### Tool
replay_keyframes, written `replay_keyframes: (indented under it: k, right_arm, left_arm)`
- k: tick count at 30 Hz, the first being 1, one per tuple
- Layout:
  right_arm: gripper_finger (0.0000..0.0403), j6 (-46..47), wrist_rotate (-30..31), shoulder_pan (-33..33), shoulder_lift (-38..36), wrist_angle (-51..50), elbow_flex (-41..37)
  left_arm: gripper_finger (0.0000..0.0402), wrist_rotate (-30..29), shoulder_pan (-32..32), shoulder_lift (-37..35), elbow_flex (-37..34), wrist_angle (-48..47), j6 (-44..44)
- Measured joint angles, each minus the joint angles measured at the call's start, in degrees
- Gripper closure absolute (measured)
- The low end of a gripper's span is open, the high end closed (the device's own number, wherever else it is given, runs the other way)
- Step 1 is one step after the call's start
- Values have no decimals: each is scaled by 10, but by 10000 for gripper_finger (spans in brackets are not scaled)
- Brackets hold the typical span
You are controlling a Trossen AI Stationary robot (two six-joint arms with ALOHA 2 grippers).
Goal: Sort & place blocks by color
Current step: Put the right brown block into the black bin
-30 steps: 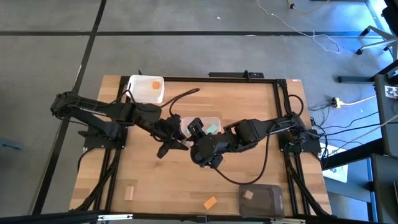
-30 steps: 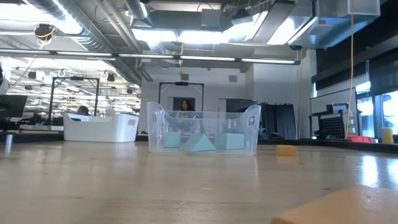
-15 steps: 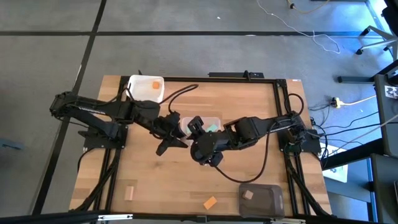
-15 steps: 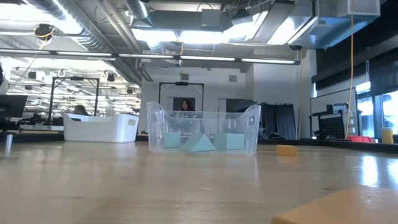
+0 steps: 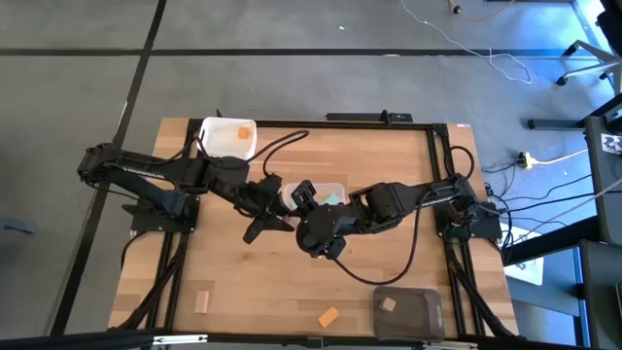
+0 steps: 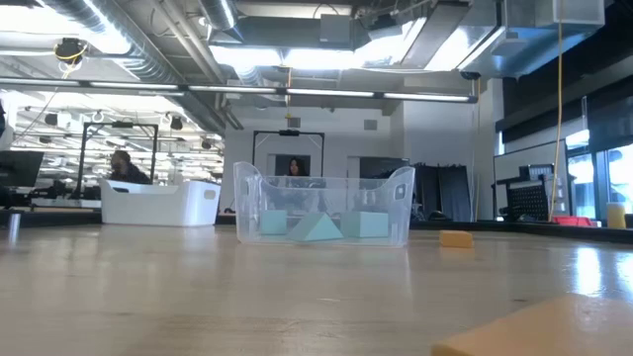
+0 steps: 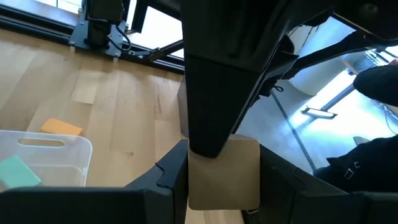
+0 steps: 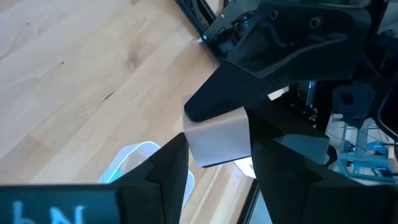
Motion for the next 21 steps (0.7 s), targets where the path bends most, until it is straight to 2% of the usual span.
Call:
replay_keyframes:
  k: [12,21]
  right_arm:
    - [234,-10,-24,-6,0,13,0]
    - [265,-15,-47,-11,1,14,0]
  left_arm:
    - [279,13,0,0,0,8,-1]
    - [279,18,0,0,0,7,-4]
